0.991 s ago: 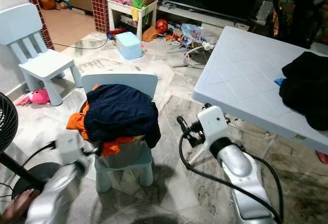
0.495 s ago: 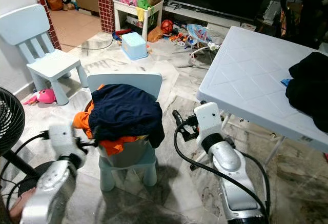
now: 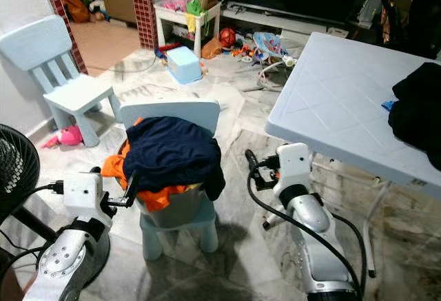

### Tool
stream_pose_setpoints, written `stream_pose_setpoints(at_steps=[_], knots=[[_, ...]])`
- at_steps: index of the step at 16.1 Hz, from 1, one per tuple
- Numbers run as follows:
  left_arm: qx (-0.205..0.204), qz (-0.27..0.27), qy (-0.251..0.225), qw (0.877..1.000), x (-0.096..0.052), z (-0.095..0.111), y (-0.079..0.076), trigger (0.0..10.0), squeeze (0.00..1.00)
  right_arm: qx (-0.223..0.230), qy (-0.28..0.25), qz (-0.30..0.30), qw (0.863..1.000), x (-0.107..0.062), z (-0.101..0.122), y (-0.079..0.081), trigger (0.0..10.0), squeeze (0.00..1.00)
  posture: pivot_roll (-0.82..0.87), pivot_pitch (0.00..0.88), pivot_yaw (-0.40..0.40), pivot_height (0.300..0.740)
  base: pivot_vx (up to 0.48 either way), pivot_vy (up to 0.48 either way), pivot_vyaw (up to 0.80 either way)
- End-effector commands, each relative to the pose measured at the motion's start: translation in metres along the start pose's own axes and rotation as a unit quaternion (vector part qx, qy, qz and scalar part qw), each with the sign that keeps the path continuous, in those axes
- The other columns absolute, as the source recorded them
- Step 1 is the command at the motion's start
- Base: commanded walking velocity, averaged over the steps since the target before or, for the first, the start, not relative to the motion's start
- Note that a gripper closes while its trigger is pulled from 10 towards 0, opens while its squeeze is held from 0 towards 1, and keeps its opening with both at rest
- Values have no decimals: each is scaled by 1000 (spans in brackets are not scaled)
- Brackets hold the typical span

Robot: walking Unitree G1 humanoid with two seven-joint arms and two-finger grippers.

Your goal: Hang hanger

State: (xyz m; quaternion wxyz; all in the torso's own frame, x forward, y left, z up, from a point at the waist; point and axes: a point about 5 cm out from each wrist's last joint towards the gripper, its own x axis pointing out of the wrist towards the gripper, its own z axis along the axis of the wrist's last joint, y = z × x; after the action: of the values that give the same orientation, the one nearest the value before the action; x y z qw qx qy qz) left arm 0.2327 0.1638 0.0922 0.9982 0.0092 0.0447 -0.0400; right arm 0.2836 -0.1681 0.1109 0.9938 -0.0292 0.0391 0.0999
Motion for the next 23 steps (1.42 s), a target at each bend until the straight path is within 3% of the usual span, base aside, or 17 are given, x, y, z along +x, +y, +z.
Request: stream_pose_setpoints(at_steps=[1,15,23], knots=[[1,-1,-6,1000,3,1,0,10000,0,-5,-4,-13,1000,3,2,-8,10000,0,-41,0,-50,740,281,0,0],[-15,-4,-4,1000,10,-3,-9,10000,0,-38,-20,11,999,7,7,-3,10000,0,-53,0,-66,740,370,0,0],[-12,9,1,1000,14,-4,-11,10000,0,-52,-24,25,998,7,8,0,10000,0,-56,0,-72,740,0,0,100]])
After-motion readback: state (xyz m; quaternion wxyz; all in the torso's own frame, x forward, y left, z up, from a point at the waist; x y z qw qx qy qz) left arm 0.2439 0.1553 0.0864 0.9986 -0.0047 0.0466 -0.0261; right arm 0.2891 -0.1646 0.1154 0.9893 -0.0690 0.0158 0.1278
